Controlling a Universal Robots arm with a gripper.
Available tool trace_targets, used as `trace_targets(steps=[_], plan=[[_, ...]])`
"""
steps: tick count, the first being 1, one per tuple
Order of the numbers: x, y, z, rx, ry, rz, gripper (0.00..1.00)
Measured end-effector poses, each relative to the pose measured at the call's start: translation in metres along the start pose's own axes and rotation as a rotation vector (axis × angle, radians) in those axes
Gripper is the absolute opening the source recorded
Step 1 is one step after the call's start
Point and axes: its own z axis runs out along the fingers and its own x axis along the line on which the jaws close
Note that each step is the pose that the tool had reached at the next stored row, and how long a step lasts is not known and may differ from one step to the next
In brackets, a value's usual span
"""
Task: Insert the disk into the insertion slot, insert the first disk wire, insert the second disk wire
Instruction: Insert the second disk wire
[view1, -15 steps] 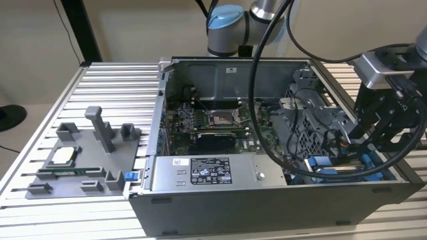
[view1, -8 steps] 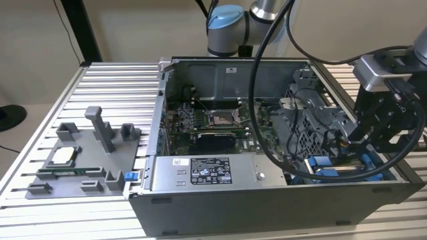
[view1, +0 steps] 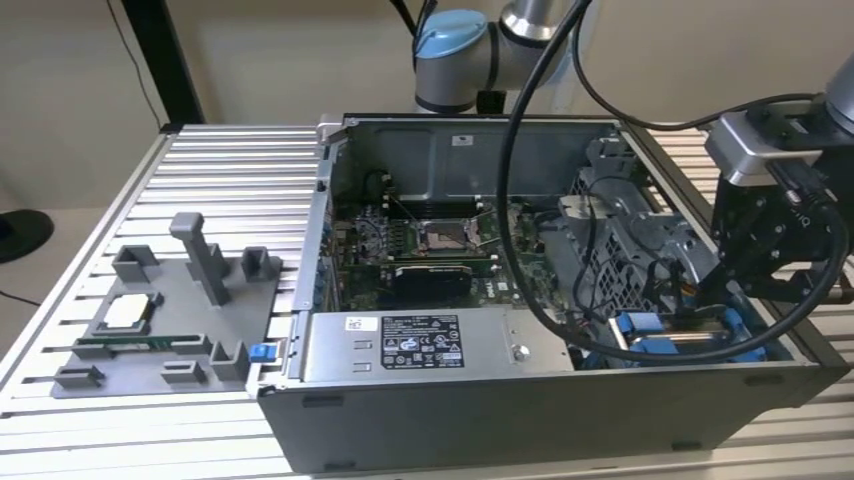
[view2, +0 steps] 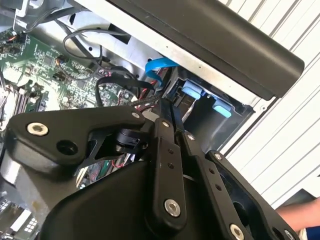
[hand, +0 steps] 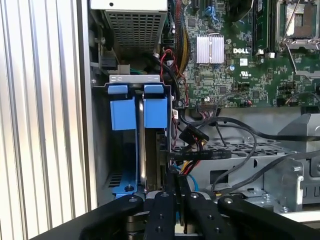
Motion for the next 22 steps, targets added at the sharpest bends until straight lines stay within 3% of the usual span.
trace_targets(steps=[11, 12, 22], plan=[[-0.0001, -0.0006, -0.0001, 0.0000, 0.0000, 0.000, 0.00], [-0.0001, -0.0006, 0.0000, 0.0000, 0.0000, 0.000, 1.00], [0.0000, -0.0007, 0.0006, 0.0000, -0.0002, 0.000, 1.00]])
